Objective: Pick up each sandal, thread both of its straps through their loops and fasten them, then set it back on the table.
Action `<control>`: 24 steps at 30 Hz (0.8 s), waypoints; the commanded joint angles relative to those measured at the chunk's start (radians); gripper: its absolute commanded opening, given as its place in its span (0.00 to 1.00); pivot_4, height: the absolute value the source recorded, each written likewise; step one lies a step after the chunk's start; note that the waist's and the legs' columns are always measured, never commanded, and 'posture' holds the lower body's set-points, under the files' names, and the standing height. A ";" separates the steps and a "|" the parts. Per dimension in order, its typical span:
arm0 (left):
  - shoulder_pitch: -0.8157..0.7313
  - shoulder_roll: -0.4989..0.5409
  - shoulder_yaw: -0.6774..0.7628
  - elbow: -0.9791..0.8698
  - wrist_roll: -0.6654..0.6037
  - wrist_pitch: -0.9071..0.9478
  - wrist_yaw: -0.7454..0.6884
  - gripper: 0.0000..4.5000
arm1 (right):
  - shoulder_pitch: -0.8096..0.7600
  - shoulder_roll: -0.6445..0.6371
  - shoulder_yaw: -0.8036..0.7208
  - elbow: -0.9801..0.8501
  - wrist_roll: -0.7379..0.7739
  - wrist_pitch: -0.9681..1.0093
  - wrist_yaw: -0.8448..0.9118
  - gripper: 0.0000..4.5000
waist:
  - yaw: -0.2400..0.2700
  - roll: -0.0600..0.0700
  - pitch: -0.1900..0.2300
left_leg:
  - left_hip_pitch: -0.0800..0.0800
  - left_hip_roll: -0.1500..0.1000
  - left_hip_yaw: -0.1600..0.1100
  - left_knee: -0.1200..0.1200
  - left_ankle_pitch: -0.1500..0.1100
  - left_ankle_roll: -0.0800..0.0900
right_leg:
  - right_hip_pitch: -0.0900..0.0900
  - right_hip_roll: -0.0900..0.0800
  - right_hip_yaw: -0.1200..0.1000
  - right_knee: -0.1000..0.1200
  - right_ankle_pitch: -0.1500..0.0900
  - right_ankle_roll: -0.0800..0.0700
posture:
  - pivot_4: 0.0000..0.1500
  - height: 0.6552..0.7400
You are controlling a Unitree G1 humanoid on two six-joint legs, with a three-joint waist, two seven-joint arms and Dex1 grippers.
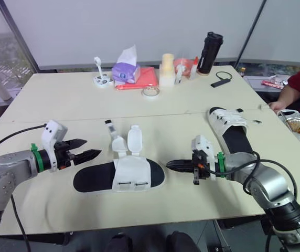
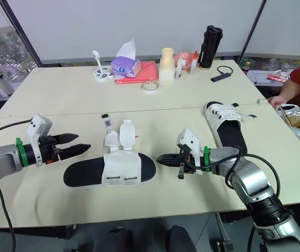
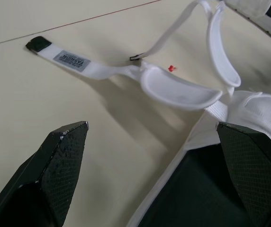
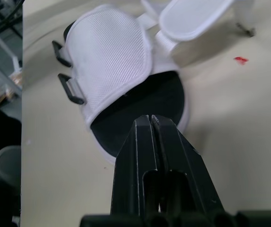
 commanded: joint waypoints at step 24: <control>-0.365 -0.224 -0.010 0.482 -0.044 0.341 -0.045 1.00 | -0.080 0.251 0.219 0.234 -0.301 -0.234 -0.006 0.01 | -0.013 -0.001 -0.001 | 0.001 0.000 -0.001 0.000 0.000 0.000 | 0.000 0.001 -0.001 0.002 0.000 0.000 | 1.00 1.00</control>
